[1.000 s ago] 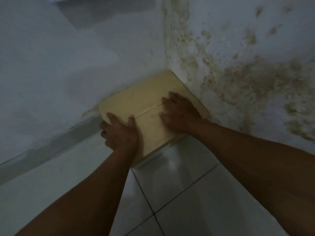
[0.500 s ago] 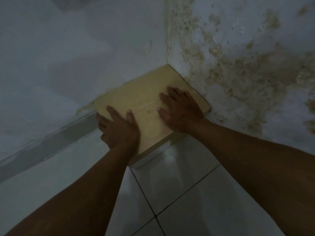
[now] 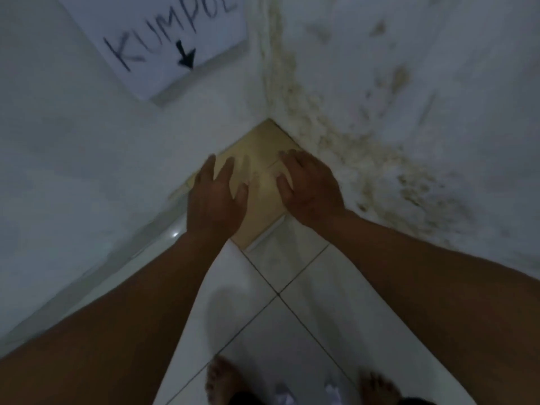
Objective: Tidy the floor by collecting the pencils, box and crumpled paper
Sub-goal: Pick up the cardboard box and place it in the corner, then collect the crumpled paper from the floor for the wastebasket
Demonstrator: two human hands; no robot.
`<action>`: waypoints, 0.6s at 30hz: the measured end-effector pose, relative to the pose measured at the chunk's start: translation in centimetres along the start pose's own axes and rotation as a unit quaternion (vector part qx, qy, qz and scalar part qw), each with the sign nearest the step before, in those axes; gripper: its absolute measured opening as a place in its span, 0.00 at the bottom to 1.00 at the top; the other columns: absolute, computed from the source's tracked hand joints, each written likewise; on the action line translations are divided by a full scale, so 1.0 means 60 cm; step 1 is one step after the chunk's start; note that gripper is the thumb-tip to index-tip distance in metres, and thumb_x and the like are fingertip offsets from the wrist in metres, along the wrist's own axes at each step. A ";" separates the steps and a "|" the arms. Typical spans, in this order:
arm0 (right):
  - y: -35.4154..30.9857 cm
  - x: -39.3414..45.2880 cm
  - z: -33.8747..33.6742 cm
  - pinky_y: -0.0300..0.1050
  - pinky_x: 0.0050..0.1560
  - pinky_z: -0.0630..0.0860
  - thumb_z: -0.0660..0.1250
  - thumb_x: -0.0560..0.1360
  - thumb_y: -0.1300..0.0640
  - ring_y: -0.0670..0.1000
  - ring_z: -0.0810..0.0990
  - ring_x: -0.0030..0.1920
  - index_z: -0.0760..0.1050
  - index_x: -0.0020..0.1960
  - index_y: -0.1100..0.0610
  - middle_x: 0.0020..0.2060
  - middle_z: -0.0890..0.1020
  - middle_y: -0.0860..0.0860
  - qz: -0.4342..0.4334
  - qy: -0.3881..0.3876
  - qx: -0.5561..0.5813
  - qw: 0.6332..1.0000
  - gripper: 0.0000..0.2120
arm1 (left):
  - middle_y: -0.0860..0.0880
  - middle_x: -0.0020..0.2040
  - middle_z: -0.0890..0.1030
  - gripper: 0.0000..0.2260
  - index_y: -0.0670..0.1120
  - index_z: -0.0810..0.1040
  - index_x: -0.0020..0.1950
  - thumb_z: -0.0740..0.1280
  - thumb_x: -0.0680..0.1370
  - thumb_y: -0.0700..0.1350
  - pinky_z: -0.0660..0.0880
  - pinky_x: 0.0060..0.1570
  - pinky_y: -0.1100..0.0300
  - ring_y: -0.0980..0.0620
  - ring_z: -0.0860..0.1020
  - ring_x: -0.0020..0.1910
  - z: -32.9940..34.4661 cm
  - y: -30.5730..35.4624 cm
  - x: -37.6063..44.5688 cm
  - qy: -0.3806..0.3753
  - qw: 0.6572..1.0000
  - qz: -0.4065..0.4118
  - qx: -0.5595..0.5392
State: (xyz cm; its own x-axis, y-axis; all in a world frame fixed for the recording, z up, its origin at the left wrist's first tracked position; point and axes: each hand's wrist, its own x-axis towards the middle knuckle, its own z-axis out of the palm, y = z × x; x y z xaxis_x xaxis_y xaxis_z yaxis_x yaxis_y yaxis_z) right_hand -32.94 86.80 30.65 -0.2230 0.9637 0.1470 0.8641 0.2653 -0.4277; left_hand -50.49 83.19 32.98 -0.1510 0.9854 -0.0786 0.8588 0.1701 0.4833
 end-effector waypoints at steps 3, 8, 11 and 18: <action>-0.050 0.011 -0.116 0.57 0.60 0.76 0.58 0.77 0.50 0.61 0.78 0.60 0.75 0.66 0.61 0.61 0.80 0.61 0.014 0.017 -0.016 1.000 0.23 | 0.38 0.77 0.64 0.27 0.45 0.68 0.77 0.63 0.79 0.53 0.68 0.67 0.41 0.38 0.66 0.74 -0.111 0.050 0.003 0.001 0.998 0.062 0.015; -0.147 0.049 -0.297 0.56 0.64 0.73 0.61 0.78 0.52 0.59 0.75 0.65 0.72 0.70 0.58 0.64 0.78 0.58 0.038 0.044 -0.030 0.998 0.22 | 0.38 0.75 0.67 0.26 0.45 0.69 0.76 0.66 0.80 0.51 0.68 0.68 0.42 0.39 0.67 0.73 -0.283 0.139 0.010 0.016 0.990 0.142 0.016; -0.212 0.057 -0.409 0.55 0.63 0.74 0.62 0.79 0.51 0.58 0.76 0.64 0.72 0.69 0.57 0.64 0.78 0.57 0.060 0.087 -0.031 0.994 0.21 | 0.40 0.76 0.66 0.24 0.47 0.69 0.76 0.65 0.81 0.50 0.69 0.68 0.42 0.40 0.67 0.74 -0.396 0.201 0.010 0.018 0.981 0.191 0.027; -0.314 0.034 -0.624 0.56 0.63 0.74 0.60 0.79 0.50 0.59 0.76 0.65 0.72 0.69 0.57 0.64 0.78 0.58 0.112 0.155 -0.043 0.981 0.21 | 0.41 0.77 0.66 0.25 0.49 0.67 0.76 0.65 0.80 0.52 0.73 0.63 0.41 0.39 0.69 0.72 -0.605 0.306 -0.022 0.014 0.952 0.301 0.046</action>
State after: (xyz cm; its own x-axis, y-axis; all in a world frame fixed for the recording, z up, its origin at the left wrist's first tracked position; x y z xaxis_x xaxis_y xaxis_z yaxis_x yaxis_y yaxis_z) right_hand -32.75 82.57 72.41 0.1127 0.9376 0.3288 0.9136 0.0323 -0.4053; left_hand -52.26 84.79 73.60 0.3708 0.9039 0.2132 0.8326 -0.4253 0.3549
